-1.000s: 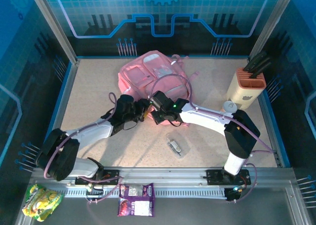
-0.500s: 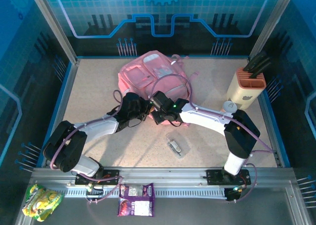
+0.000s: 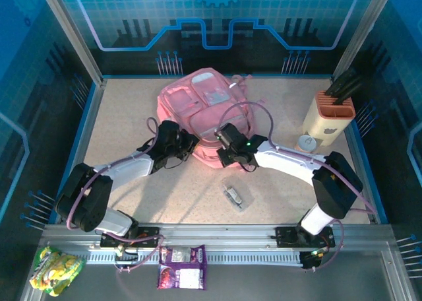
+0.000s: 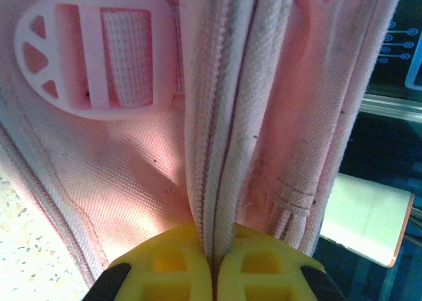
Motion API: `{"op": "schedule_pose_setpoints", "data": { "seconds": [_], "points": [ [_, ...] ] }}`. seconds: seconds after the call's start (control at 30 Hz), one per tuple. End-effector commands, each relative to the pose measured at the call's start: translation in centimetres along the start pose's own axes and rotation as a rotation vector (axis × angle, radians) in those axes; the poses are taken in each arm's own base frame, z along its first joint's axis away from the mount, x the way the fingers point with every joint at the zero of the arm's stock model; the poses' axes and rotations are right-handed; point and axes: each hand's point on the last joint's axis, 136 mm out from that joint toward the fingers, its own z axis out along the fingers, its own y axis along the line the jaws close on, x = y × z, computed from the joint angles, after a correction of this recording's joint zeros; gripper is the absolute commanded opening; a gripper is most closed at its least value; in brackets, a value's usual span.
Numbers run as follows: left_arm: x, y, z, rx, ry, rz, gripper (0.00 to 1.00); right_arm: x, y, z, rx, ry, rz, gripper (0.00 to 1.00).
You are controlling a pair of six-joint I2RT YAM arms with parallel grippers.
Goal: Pack the student bag
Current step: Zip the student bag at the center of the table.
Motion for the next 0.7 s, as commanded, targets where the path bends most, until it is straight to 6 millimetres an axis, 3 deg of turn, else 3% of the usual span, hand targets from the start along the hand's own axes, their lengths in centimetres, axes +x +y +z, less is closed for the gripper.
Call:
{"op": "schedule_pose_setpoints", "data": {
  "seconds": [0.0, 0.07, 0.2, 0.37, 0.43, 0.5, 0.57, 0.67],
  "points": [
    [-3.0, -0.3, -1.1, -0.028, -0.087, 0.06, 0.0, 1.5, -3.6, -0.9, 0.079, 0.054, 0.009, 0.0],
    [-3.4, -0.4, -1.4, -0.031, -0.091, 0.075, 0.0, 1.4, -4.3, -0.9, 0.1, 0.052, -0.013, 0.0],
    [-4.4, -0.8, -2.0, -0.019, -0.088, 0.085, 0.0, 1.0, -2.9, -1.1, 0.067, 0.042, -0.071, 0.0],
    [-5.4, -2.7, -1.4, -0.008, -0.059, 0.133, 0.0, 0.4, 1.8, -1.3, -0.055, 0.023, -0.12, 0.0],
    [-5.5, -4.0, -0.4, 0.026, -0.033, 0.144, 0.0, 0.0, 4.5, -1.4, -0.13, 0.005, -0.114, 0.0],
    [-5.6, -4.6, 0.4, 0.029, -0.006, 0.152, 0.0, -0.7, 5.9, -1.3, -0.179, -0.005, -0.07, 0.0],
    [-5.8, -4.9, 1.0, 0.029, 0.002, 0.18, 0.05, -1.4, 6.5, -1.0, -0.196, -0.019, -0.049, 0.0],
    [-5.8, -4.6, 0.7, 0.019, 0.02, 0.19, 0.18, -2.3, 5.7, -0.6, -0.138, -0.031, -0.044, 0.0]
  ]
}}
